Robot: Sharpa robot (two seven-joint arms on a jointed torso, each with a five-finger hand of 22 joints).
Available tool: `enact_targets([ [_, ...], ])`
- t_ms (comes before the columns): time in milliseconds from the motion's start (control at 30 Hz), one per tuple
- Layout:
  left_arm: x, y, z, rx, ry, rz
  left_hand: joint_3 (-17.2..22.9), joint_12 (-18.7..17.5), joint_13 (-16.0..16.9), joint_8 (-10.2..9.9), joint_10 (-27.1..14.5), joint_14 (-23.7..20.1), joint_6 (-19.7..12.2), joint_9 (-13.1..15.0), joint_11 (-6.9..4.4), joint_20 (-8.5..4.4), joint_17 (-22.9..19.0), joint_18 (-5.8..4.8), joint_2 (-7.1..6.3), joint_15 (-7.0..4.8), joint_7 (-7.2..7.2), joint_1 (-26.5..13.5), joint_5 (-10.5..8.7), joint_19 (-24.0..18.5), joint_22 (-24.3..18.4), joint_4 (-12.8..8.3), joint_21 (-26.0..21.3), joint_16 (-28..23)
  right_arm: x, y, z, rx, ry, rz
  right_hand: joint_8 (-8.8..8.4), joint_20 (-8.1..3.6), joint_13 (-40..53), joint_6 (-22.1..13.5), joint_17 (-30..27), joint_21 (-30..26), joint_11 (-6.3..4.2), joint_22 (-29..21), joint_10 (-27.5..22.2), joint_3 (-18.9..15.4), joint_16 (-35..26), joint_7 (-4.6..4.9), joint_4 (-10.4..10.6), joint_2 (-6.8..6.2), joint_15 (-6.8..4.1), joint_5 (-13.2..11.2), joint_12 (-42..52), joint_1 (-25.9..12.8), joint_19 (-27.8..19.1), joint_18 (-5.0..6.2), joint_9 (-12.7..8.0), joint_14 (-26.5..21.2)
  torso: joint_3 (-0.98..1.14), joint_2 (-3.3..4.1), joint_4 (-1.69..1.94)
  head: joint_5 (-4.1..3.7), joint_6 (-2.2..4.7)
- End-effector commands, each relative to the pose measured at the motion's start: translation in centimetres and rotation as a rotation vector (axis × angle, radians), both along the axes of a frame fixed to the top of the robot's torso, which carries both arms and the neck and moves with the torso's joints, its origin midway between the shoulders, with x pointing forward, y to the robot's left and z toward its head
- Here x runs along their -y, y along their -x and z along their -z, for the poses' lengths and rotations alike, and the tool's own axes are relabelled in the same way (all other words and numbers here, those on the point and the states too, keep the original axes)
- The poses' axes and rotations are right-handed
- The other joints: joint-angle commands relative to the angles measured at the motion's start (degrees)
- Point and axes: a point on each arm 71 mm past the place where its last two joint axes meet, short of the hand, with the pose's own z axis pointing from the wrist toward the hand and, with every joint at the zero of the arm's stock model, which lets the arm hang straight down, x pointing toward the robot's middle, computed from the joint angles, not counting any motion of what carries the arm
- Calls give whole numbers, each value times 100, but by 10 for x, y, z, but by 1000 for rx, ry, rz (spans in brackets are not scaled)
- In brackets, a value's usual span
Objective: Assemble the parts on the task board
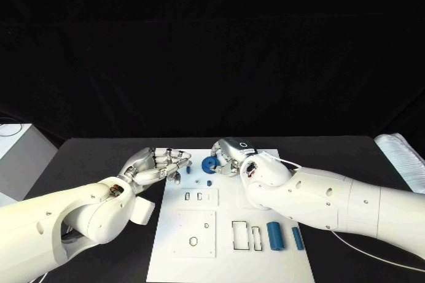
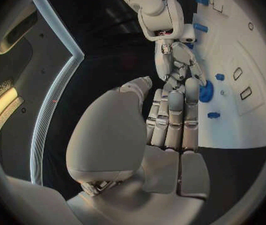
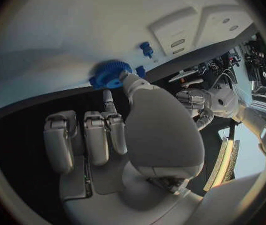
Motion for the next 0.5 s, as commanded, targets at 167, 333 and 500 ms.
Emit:
enact_targets([
  [167,2,1,-1,4,5,20,25,-16,4,-30,-54,2,-30,5,2,-10,8,65,49,25,1,3,-20,-32,6,2,32,-32,-1,-1,3,-39,-13,-13,-209,127,1482,-107,1509,13,80,1510,581,-645,37,71,252,115,99,-1,-6,-404,599,-39,-67,594,-3,4,5,7,2],
  [333,2,1,-1,3,4,19,25,-16,4,-30,-54,2,-30,5,2,-10,8,65,49,25,1,3,-20,-32,6,2,32,-32,-1,0,4,-53,-14,-20,-160,119,1505,27,1509,13,56,1510,604,-665,37,40,239,211,83,-1,12,-454,599,-39,-44,594,-1,4,2,4,-3],
  [500,1,1,-1,2,4,18,30,-15,7,-32,-61,3,-35,9,4,-8,15,66,45,27,4,-3,-21,-40,8,3,40,-35,-1,1,5,-69,-11,-25,-98,88,1505,166,1509,13,12,1510,604,-609,37,-10,224,319,44,-2,12,-440,599,-39,-20,594,-2,-2,-1,-1,-11],
])
